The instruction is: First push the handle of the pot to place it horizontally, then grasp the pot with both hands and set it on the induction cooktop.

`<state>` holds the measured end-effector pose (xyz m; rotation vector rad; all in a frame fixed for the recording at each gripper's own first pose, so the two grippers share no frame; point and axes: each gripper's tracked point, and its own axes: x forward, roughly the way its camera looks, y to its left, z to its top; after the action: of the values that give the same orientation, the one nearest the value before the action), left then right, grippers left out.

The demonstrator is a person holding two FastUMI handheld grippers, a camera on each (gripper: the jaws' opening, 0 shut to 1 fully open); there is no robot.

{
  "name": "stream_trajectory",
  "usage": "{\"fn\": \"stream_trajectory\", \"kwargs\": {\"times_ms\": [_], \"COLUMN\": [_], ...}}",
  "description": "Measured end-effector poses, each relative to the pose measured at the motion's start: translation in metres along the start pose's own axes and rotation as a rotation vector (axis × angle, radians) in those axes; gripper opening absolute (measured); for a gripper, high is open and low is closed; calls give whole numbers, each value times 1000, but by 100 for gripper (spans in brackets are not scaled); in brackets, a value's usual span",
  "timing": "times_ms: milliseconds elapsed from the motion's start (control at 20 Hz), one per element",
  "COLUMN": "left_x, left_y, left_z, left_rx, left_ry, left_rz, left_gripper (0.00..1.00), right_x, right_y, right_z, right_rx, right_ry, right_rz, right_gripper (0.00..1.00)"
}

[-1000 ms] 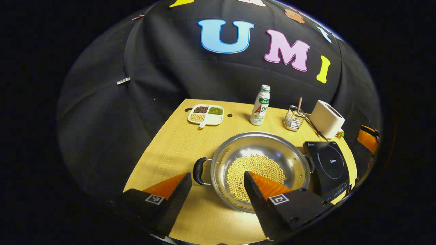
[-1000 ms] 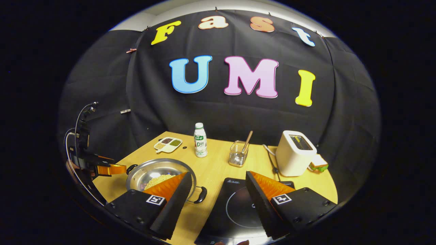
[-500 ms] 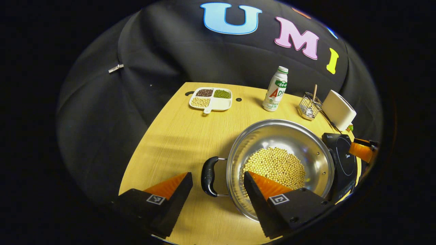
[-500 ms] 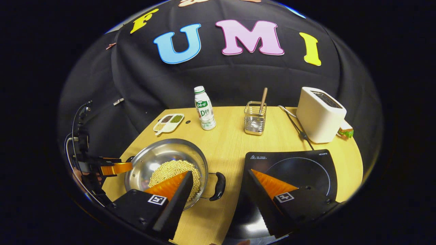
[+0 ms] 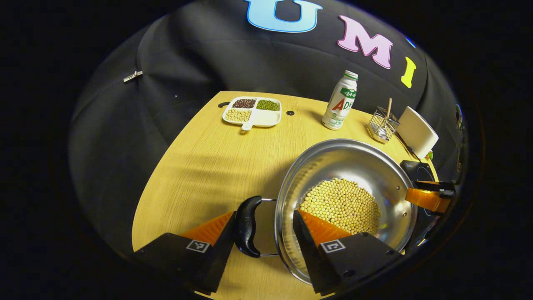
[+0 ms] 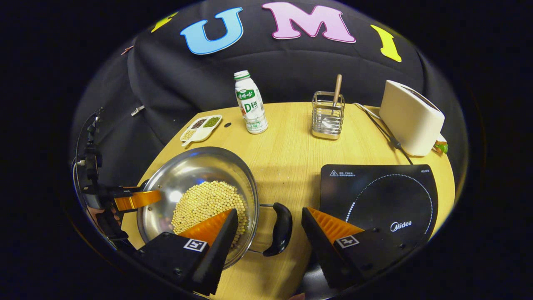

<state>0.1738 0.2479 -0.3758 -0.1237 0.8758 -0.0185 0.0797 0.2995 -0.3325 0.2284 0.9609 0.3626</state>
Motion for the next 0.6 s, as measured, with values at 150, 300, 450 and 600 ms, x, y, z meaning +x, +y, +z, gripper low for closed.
{"fn": "stream_trajectory", "kwargs": {"times_ms": [150, 300, 450, 600], "left_x": [10, 15, 15, 14], "left_y": [1, 5, 4, 5], "left_z": [-3, -6, -8, -9], "left_rx": [12, 51, 52, 38], "left_ry": [10, 9, -11, -16], "left_rz": [12, 34, 14, 1], "left_gripper": [75, 72, 73, 68], "right_x": [13, 26, 28, 30], "right_y": [0, -4, -5, -7], "right_z": [-7, -15, -21, -17], "right_rx": [9, 18, 25, 31], "right_ry": [29, 50, 63, 66], "right_rz": [-14, -44, -66, -69], "right_gripper": [86, 84, 63, 64]}}
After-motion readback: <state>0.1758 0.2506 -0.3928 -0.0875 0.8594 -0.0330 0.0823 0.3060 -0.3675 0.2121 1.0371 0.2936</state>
